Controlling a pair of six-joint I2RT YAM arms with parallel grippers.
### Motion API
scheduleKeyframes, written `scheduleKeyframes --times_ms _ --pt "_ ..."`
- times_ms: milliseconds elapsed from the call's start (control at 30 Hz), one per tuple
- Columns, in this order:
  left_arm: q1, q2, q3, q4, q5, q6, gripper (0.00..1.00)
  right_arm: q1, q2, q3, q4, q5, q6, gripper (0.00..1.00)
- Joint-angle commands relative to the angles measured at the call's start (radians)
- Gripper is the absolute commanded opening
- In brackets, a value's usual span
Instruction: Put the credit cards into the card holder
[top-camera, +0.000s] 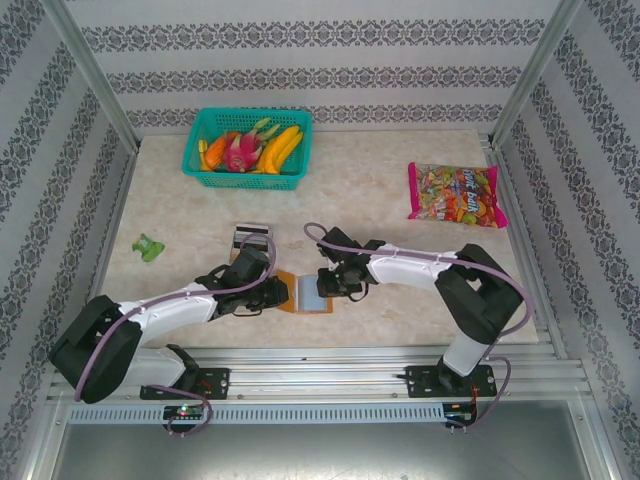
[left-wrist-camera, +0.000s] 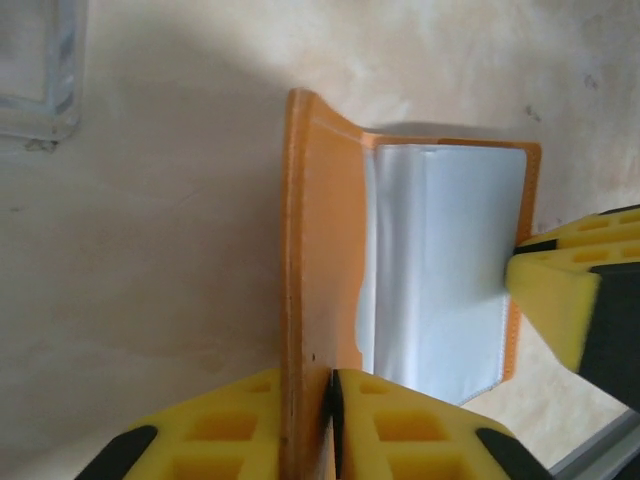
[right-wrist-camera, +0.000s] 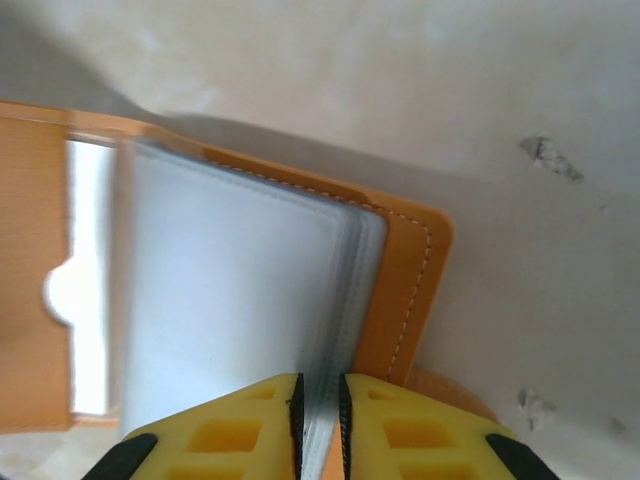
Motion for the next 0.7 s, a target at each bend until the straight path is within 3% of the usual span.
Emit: scheduleKeyframes --times_ms 0,167,333,533,667 --pt "-0.003 0.023 -0.015 -0.058 -0.045 0.003 0.27 -0.006 0.055 -0.011 -0.014 -0.022 -0.015 0.18" --pt "-0.005 0.035 -0.006 -0.146 -0.128 0.003 0.42 0.001 0.073 0.017 -0.09 0.044 -0.04 0.17" --pt "-0.006 0.04 0.026 -0.284 -0.232 -0.011 0.45 -0.003 0.052 0.03 -0.093 0.051 -0.044 0.18" --pt "-0.013 0.084 0.063 -0.339 -0.249 0.017 0.45 -0.003 0.035 0.053 -0.075 0.03 -0.036 0.19" --pt "-0.036 0.1 0.096 -0.371 -0.282 0.026 0.4 -0.006 0.013 0.055 -0.036 0.0 -0.018 0.19"
